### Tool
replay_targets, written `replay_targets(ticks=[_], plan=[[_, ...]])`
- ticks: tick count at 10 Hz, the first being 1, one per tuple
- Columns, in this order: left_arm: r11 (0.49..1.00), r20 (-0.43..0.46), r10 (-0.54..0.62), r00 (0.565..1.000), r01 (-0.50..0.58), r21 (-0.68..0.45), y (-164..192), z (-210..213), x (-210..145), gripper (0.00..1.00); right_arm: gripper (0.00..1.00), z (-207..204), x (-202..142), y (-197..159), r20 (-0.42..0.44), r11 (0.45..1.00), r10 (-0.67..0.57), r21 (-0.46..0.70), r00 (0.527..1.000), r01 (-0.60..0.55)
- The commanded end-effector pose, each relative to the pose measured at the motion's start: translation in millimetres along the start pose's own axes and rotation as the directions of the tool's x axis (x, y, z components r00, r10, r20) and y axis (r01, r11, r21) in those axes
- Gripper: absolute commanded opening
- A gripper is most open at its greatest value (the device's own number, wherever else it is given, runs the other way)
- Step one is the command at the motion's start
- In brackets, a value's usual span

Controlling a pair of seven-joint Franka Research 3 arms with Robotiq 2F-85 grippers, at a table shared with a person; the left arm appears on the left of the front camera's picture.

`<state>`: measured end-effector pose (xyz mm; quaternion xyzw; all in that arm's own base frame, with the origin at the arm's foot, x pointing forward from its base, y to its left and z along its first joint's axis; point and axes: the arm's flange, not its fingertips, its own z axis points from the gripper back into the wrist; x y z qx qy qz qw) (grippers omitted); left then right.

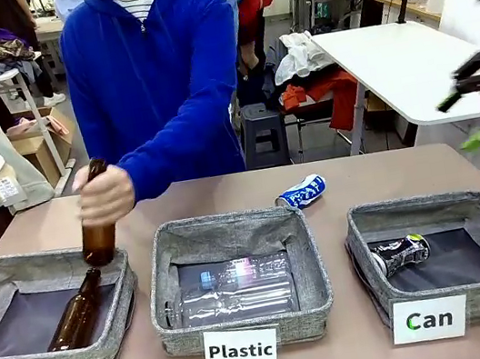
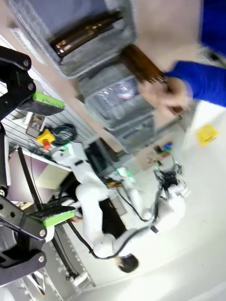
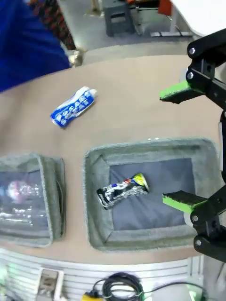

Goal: Sort the can waste into the basket.
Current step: Pick up the can waste from the table and place it in the right Fabric basket.

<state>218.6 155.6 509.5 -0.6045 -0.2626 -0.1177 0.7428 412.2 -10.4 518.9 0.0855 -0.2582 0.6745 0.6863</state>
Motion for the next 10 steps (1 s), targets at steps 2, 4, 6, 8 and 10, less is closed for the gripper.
replay_targets(ticks=[2, 4, 6, 8, 10], plan=[[0.965, 0.277, -0.047, 0.960, 0.115, -0.234, -79, 81, -7, 1.00, 1.00, -62, 53, -79, -0.159, 0.962, 0.249, 0.158, 0.955, -0.224], [0.928, 0.316, -0.005, 0.949, 0.122, -0.352, -99, 103, -25, 1.00, 1.00, -109, 80, -117, -0.185, 0.907, 0.384, 0.257, 0.905, -0.333], [0.884, 0.319, 0.026, 0.947, 0.128, -0.450, -103, 112, -23, 1.00, 1.00, -159, 99, -148, -0.186, 0.868, 0.457, 0.309, 0.870, -0.390], [0.897, 0.298, 0.032, 0.954, 0.104, -0.430, -96, 103, -28, 1.00, 1.00, -197, 108, -161, -0.134, 0.834, 0.500, 0.341, 0.855, -0.434], [0.908, 0.221, 0.039, 0.975, 0.057, -0.415, -84, 79, -13, 1.00, 1.00, -221, 113, -167, -0.124, 0.819, 0.513, 0.366, 0.849, -0.442]])
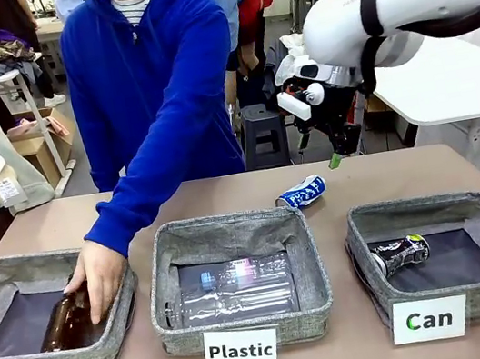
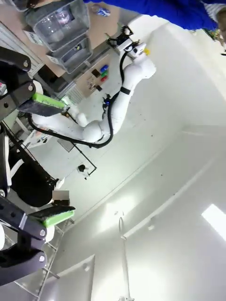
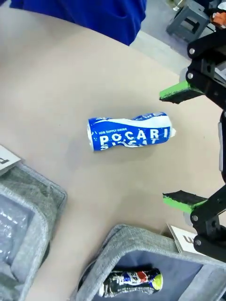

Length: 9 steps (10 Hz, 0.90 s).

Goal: Sort the can waste into the basket.
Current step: Pick up the can waste from the table and place it in the right Fabric basket.

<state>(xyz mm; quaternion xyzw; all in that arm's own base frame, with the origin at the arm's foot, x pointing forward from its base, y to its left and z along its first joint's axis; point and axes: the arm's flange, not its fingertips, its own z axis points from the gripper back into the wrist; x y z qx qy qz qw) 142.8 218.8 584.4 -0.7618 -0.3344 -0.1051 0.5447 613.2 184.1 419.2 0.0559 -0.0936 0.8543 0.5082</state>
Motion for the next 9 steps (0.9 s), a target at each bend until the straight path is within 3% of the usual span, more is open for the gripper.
replay_targets(ticks=[1, 2, 3, 6, 9], plan=[[0.998, -0.071, 0.029, 0.997, -0.025, 0.056, 19, -20, -3, 1.00, 1.00, -2, -7, -7, 0.000, 0.999, 0.041, 0.025, 0.999, -0.041], [0.995, -0.120, 0.055, 0.991, -0.043, 0.095, 39, -37, -10, 1.00, 1.00, -13, -7, -8, -0.010, 0.999, 0.046, 0.026, 0.999, -0.045], [1.000, -0.034, 0.026, 0.999, -0.025, 0.019, 10, -10, 0, 1.00, 1.00, -18, -10, -10, -0.009, 0.999, 0.031, 0.021, 0.999, -0.031], [1.000, -0.034, 0.026, 0.999, -0.025, 0.019, 10, -10, 0, 1.00, 1.00, -45, -17, -14, 0.076, 0.999, 0.017, -0.037, 0.997, -0.014], [1.000, -0.034, 0.026, 0.999, -0.025, 0.019, 10, -10, 0, 1.00, 1.00, -69, -26, -22, 0.075, 0.997, -0.036, -0.059, 0.996, 0.041]])
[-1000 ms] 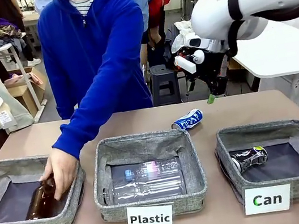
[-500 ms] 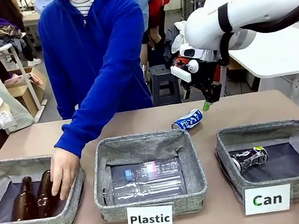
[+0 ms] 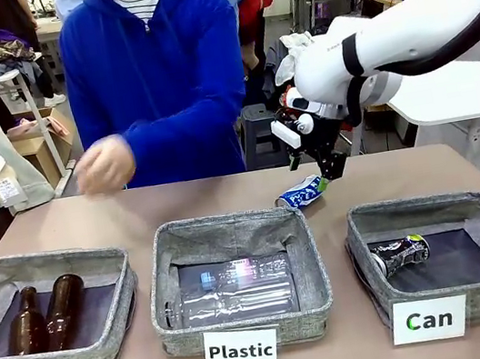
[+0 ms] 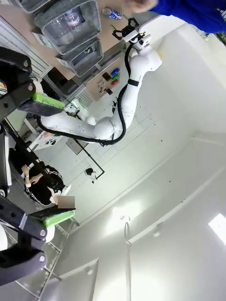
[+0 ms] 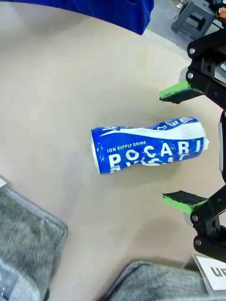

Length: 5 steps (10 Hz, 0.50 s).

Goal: Sort the can waste into the basket.
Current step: Pick up the can waste from the table and place it in the right Fabric basket.

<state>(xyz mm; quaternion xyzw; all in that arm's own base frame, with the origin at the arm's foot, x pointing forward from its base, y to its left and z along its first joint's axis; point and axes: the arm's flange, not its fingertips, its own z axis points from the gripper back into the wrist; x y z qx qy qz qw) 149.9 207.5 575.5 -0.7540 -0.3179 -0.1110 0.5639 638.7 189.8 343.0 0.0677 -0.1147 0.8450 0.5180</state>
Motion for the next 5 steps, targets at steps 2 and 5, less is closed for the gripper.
replay_targets(ticks=[2, 5], plan=[[1.000, 0.007, 0.008, 1.000, -0.008, -0.012, -4, -1, 3, 1.00, 1.00, 114, -36, 82, 0.137, 0.987, -0.083, -0.129, 0.987, 0.101], [1.000, 0.007, 0.008, 1.000, -0.008, -0.012, -4, -1, 3, 1.00, 1.00, 203, -96, 202, 0.382, 0.840, -0.349, -0.277, 0.855, 0.467]])
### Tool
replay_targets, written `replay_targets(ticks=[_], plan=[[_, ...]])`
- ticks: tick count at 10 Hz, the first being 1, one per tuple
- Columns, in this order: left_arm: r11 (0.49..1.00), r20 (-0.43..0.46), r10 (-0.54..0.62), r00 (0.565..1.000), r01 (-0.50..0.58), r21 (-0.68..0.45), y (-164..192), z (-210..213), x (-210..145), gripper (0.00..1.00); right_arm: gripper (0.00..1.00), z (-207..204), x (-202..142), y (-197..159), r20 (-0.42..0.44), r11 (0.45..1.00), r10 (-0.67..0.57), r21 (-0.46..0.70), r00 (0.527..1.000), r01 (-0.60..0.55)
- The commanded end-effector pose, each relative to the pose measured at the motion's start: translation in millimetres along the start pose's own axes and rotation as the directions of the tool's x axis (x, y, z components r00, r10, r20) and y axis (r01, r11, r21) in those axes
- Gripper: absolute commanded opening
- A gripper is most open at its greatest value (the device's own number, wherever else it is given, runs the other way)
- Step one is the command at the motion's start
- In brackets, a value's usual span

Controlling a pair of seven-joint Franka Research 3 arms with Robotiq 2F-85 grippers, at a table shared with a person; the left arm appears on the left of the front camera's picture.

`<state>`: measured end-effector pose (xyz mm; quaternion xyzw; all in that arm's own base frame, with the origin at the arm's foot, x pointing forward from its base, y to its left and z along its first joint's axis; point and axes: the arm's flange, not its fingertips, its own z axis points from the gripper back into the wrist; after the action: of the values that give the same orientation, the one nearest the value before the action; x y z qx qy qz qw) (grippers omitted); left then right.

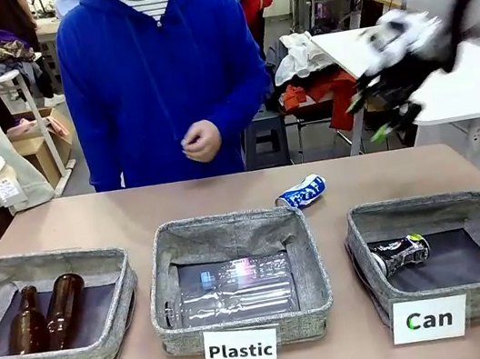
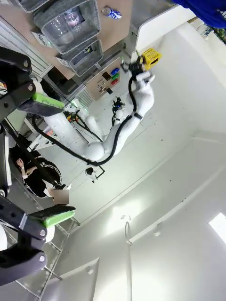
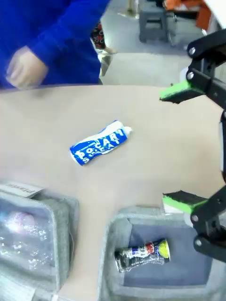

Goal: Sort the can waste into the basket.
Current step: Pick up the can waste from the table and place it in the right Fabric basket.

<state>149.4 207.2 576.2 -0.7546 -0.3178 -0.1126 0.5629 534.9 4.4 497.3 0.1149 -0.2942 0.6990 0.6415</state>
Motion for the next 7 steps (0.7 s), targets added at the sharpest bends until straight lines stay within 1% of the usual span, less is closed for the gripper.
replay_targets(ticks=[1, 2, 3, 4, 5, 6, 7], plan=[[1.000, 0.009, 0.010, 1.000, -0.009, -0.009, -3, -1, 4, 1.00, 1.00, 27, -44, 47, 0.106, 0.974, -0.174, -0.130, 0.979, 0.187], [1.000, 0.009, 0.010, 1.000, -0.009, -0.009, -3, -1, 4, 1.00, 1.00, 21, -47, 49, 0.135, 0.963, -0.188, -0.167, 0.973, 0.209], [1.000, 0.009, 0.010, 1.000, -0.009, -0.009, -3, -1, 4, 1.00, 1.00, 18, -47, 49, 0.144, 0.961, -0.196, -0.169, 0.970, 0.219], [1.000, 0.009, 0.010, 1.000, -0.009, -0.009, -3, -1, 4, 1.00, 1.00, 14, -42, 45, 0.130, 0.967, -0.182, -0.157, 0.975, 0.201], [1.000, 0.009, 0.010, 1.000, -0.009, -0.009, -3, -1, 4, 1.00, 1.00, 5, -31, 33, 0.098, 0.978, -0.142, -0.142, 0.985, 0.155], [1.000, 0.009, 0.010, 1.000, -0.009, -0.009, -3, -1, 4, 1.00, 1.00, -15, -10, 12, 0.020, 0.994, -0.051, -0.094, 0.998, 0.053], [1.000, 0.009, 0.010, 1.000, -0.009, -0.009, -3, -1, 4, 1.00, 1.00, -43, 6, -13, -0.052, 0.999, 0.042, -0.014, 0.998, -0.043]])
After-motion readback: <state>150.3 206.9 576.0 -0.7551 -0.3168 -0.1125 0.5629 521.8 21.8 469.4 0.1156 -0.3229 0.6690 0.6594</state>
